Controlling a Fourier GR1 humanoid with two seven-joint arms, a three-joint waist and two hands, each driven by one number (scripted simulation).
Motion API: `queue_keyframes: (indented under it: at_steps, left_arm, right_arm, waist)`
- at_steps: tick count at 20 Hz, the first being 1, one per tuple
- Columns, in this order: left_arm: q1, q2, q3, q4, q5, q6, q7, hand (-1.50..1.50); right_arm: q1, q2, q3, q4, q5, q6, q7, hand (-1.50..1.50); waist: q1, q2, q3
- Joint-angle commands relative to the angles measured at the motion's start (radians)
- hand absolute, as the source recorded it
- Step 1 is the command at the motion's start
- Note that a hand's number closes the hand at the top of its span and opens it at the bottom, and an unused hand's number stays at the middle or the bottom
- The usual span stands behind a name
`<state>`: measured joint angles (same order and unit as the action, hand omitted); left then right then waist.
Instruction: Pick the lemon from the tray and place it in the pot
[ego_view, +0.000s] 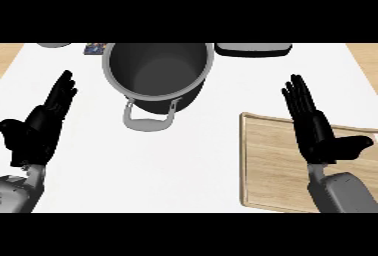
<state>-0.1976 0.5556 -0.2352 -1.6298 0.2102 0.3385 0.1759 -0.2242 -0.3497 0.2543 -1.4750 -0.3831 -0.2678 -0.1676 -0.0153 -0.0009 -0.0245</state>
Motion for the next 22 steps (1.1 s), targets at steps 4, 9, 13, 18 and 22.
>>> queue_keyframes:
  at_steps: [4,9,13,18,22]
  left_arm:
    - [0.113,0.05,0.038,0.116,-0.069,0.034,-0.003,0.0]
    - [0.177,0.056,0.053,0.176,-0.031,0.045,0.104,0.0]
    - [0.143,0.053,0.058,0.208,-0.018,0.025,0.152,0.0]
    - [0.164,0.05,0.049,0.198,-0.039,0.02,0.126,0.0]
    - [0.13,0.069,0.066,0.2,-0.023,0.002,0.164,0.0]
  right_arm:
    - [0.029,-0.142,-0.041,0.03,0.018,-0.084,0.324,1.5]
    - [0.106,-0.383,-0.073,0.127,0.346,-0.367,0.38,-1.5]
    - [0.151,-0.38,0.079,-0.068,0.515,-0.49,0.61,-1.5]
    - [0.141,-0.511,0.16,-0.283,0.677,-0.411,0.964,-1.5]
    - [0.122,-0.68,0.153,-0.382,0.628,-0.165,1.187,-1.5]
  waist:
    - [0.012,0.003,0.021]
    - [-0.038,-0.006,0.006]
    - [-0.026,-0.01,0.015]
    - [-0.003,-0.009,0.014]
    - [-0.008,-0.011,0.012]
